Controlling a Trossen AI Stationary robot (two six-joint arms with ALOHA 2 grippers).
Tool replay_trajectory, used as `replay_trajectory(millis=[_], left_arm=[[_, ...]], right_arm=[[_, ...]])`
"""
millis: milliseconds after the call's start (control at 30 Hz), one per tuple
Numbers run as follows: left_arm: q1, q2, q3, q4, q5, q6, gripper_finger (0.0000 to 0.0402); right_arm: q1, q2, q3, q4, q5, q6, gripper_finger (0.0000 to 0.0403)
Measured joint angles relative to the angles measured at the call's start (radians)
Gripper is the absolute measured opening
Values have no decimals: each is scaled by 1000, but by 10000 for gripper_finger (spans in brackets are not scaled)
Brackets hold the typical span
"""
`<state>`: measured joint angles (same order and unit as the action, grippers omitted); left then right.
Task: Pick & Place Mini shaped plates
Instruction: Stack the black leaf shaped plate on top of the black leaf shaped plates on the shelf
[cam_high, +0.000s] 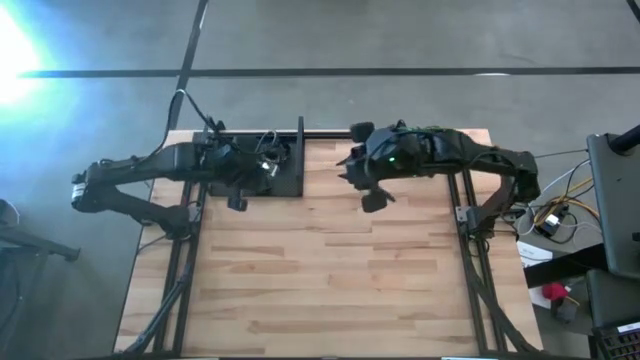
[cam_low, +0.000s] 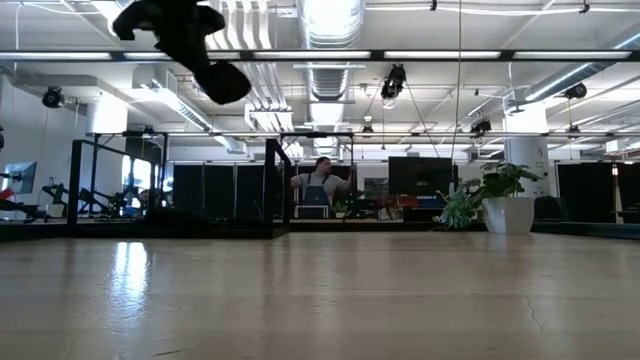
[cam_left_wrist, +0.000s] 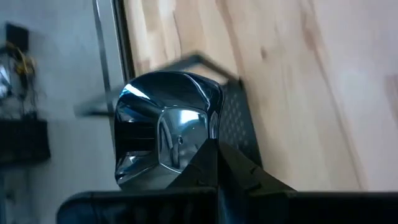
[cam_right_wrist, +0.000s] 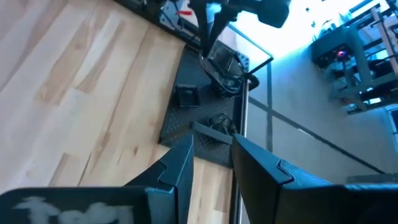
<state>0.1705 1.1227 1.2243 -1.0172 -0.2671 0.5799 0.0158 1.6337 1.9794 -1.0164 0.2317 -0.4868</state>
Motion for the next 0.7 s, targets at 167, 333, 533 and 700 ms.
replay_trajectory(millis=[167,333,533,700], left_arm=[[64,-1,-1,-29,4,25,0],[133,2,-29,-26,5,41,0],[199,3,-124,34,8,67,0],[247,3,-202,107,10,98,0]], right_arm=[[0,-50,-2,-3,-5,26,109],[0,-81,-2,-6,-5,33,109],[0,-110,-3,-50,-7,42,109],[-1,-130,-3,-58,-7,74,109]])
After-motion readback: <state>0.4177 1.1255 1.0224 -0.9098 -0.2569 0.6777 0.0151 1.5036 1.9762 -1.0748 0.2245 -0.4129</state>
